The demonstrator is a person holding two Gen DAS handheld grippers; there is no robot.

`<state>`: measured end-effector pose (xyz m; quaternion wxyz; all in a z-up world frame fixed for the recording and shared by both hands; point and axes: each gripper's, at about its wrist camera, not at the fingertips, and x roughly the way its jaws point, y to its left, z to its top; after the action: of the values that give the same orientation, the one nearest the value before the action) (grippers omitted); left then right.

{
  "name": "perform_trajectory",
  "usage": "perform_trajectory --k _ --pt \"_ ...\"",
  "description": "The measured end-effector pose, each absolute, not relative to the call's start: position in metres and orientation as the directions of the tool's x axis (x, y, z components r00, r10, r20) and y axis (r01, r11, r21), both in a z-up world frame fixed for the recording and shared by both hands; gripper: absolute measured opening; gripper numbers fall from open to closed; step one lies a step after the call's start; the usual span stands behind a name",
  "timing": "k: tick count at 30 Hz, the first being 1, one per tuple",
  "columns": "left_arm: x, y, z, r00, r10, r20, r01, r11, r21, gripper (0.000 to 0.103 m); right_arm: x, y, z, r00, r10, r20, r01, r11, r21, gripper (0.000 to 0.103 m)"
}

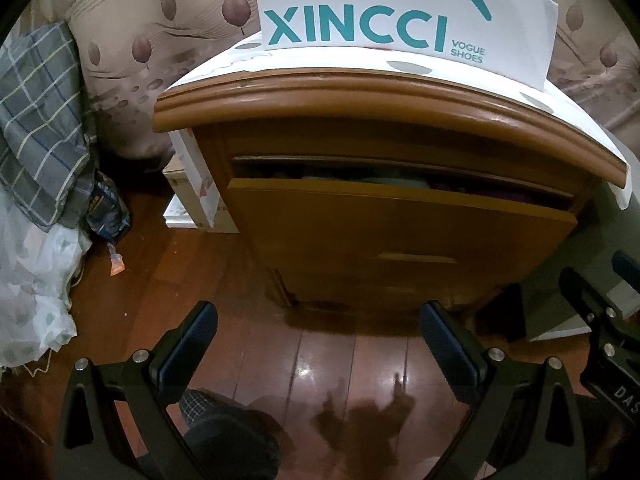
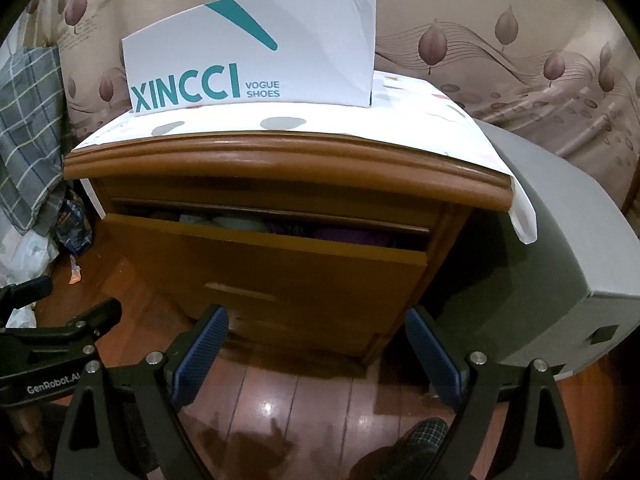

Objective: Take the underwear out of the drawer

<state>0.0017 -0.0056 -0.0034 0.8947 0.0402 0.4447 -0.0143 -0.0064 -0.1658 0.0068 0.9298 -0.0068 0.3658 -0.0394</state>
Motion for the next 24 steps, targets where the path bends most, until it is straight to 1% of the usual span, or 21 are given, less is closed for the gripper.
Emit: perform_trajectory --k 9,24 --pt "0.0026 -0.0031 -0.0028 0.6 0.01 -0.8 0.047 0.998 0.048 0.1 -0.0075 -0.1641 0.007 0.73 -0.093 -0.677 0.074 0.996 -0.058 0.092" --pt "0.0019 -0.0042 -0.0022 0.601 0.015 -0.799 0.052 0.997 0.059 0.1 -0.0075 -0.1667 0.0078 0.724 -0.086 -0.684 0.077 0.996 -0.044 0.092"
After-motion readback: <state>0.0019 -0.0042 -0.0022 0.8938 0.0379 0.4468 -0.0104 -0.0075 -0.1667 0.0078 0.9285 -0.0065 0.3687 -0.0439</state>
